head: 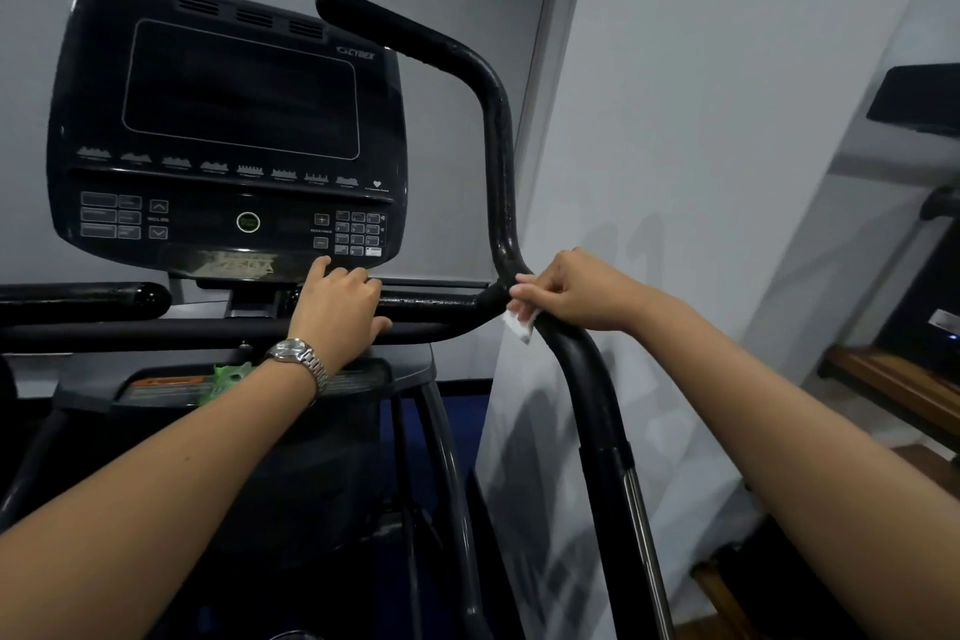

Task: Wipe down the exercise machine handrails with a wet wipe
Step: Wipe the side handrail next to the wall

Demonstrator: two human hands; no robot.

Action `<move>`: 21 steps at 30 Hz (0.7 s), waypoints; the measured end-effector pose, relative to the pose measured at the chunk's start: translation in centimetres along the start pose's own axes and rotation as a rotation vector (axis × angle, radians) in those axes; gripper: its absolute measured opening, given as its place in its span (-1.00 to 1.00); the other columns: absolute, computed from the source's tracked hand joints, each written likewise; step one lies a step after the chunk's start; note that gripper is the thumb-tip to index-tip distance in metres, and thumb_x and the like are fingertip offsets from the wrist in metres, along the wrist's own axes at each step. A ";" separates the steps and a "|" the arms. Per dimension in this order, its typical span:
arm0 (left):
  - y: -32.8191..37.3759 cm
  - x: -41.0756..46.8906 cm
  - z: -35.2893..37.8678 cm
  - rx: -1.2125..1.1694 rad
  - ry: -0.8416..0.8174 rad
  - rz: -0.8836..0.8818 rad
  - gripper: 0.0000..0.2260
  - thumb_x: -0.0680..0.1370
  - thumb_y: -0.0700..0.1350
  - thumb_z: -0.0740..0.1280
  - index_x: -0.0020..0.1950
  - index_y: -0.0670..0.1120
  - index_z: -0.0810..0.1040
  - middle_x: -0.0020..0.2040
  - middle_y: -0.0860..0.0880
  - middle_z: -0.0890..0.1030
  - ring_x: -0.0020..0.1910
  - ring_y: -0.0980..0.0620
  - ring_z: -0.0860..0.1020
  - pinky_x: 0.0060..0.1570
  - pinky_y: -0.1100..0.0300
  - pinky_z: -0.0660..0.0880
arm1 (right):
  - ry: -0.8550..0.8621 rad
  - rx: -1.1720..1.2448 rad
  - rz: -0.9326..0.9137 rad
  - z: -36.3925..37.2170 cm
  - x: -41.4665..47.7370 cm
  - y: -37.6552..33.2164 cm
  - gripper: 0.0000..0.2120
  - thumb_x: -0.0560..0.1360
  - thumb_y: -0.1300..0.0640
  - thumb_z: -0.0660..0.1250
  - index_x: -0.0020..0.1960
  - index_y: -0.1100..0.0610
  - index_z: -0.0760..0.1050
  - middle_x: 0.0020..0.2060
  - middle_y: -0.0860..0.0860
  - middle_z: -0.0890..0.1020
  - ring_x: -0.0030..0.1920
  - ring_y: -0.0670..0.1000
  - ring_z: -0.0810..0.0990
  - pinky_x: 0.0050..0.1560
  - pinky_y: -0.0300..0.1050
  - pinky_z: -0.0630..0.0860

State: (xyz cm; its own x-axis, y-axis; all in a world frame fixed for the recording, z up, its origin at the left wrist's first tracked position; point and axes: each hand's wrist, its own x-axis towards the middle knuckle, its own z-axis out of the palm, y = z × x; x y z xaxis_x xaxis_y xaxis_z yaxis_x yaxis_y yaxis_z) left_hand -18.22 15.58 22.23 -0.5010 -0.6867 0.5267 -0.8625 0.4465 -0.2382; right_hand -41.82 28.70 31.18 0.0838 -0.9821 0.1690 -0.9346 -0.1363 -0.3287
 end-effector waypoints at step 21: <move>0.5 -0.1 -0.5 0.024 -0.043 -0.022 -0.63 0.52 0.18 0.26 0.15 -0.07 0.52 0.09 -0.02 0.58 0.07 -0.03 0.55 0.39 -0.04 0.17 | -0.387 -0.699 -0.023 1.1 -4.7 -4.7 -0.88 0.35 0.09 0.37 -0.23 0.15 0.59 -0.27 0.03 0.63 -0.12 0.05 0.59 -0.27 -0.10 0.55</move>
State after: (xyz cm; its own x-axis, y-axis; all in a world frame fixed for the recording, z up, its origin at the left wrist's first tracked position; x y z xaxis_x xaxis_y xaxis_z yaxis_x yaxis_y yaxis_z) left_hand -18.56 16.19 22.48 -0.4843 -0.7204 0.4965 -0.8744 0.4177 -0.2470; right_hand -37.49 33.79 30.94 0.0997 -0.9731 -0.2078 -0.9210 -0.1693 0.3509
